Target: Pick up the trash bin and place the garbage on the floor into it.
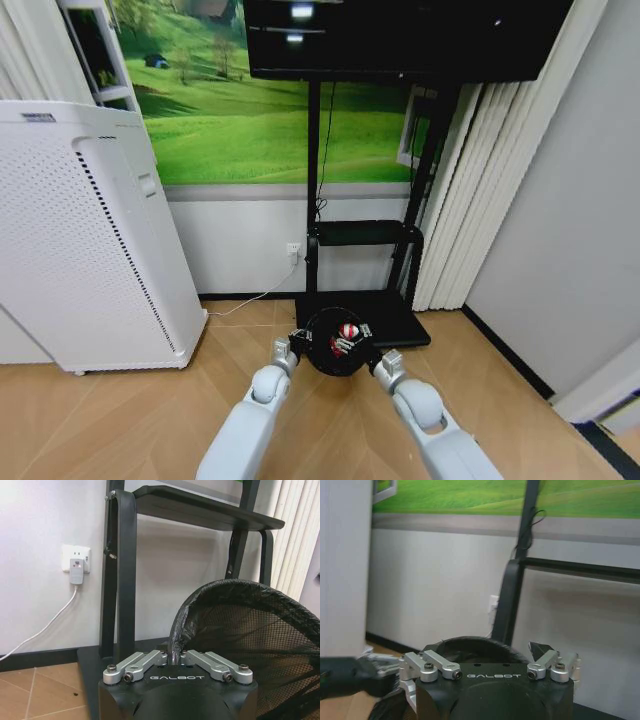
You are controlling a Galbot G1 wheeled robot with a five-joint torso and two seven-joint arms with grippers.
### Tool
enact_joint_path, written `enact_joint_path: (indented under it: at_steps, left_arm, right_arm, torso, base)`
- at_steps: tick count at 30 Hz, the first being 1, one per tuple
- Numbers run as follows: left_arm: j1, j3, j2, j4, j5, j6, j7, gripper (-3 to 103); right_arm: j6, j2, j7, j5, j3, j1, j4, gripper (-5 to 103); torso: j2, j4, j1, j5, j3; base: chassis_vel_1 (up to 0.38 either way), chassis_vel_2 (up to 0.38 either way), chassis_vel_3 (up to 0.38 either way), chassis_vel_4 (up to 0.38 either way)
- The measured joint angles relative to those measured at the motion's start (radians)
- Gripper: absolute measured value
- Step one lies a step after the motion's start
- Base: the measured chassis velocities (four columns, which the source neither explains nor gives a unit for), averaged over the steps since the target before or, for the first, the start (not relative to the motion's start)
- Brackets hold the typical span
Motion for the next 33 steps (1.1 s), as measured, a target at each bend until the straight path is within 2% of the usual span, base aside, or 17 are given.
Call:
enact_joint_path:
  at_steps: [2,6,8,12,17,25,32,33]
  left_arm:
    - [0.003,-0.006,0.009,-0.01,0.0,0.0,0.0,3]
    - [0.007,-0.01,0.014,-0.016,0.0,0.0,0.0,3]
    - [0.023,-0.027,0.028,-0.039,-0.003,0.0,0.0,3]
    - [0.028,-0.036,0.034,-0.048,-0.005,0.0,0.0,3]
    - [0.027,-0.039,0.035,-0.052,-0.006,0.002,0.0,3]
    - [0.027,-0.031,0.044,-0.062,-0.007,0.007,-0.004,3]
    - [0.031,-0.026,0.044,-0.069,-0.007,0.01,-0.006,3]
    - [0.032,-0.026,0.044,-0.069,-0.007,0.01,-0.006,3]
  right_arm:
    - [-0.004,-0.02,0.023,0.046,0.037,-0.012,0.017,99]
    - [-0.004,-0.03,0.049,0.073,0.059,-0.024,0.032,100]
    - [-0.007,-0.054,0.125,0.162,0.152,-0.089,0.064,100]
    - [-0.006,-0.088,0.123,0.197,0.211,-0.148,0.041,100]
    - [0.002,-0.11,0.116,0.237,0.218,-0.176,0.02,100]
    - [0.012,-0.096,0.098,0.24,0.202,-0.169,0.002,100]
    - [0.013,-0.086,0.079,0.235,0.184,-0.146,-0.023,100]
    - [0.013,-0.086,0.075,0.234,0.183,-0.142,-0.027,100]
  torso:
    - [0.0,0.0,0.0,-0.0001,0.0]
    - [0.0,0.0,0.0,-0.0001,0.0]
    - [0.0,0.0,0.0,-0.0001,0.0]
    - [0.0,-0.0005,0.0,0.0,0.0]
    - [0.0,0.0001,0.0,0.0,0.0]
    - [0.0,0.0003,0.0,-0.0001,0.0]
    - [0.0,-0.0005,0.0,-0.0001,0.0]
    - [0.0,-0.0001,0.0,-0.0004,0.0]
  base:
    - [0.0,0.0,0.0,0.0]
    - [0.0,0.0,0.0,0.0]
    - [0.0,0.0,0.0,0.0]
    - [0.0,0.0,0.0,0.0]
    - [0.0,0.0,0.0,0.0]
    - [0.073,-0.059,-0.061,0.058]
    - [0.155,-0.216,-0.156,0.197]
    - [0.138,-0.217,-0.134,0.201]
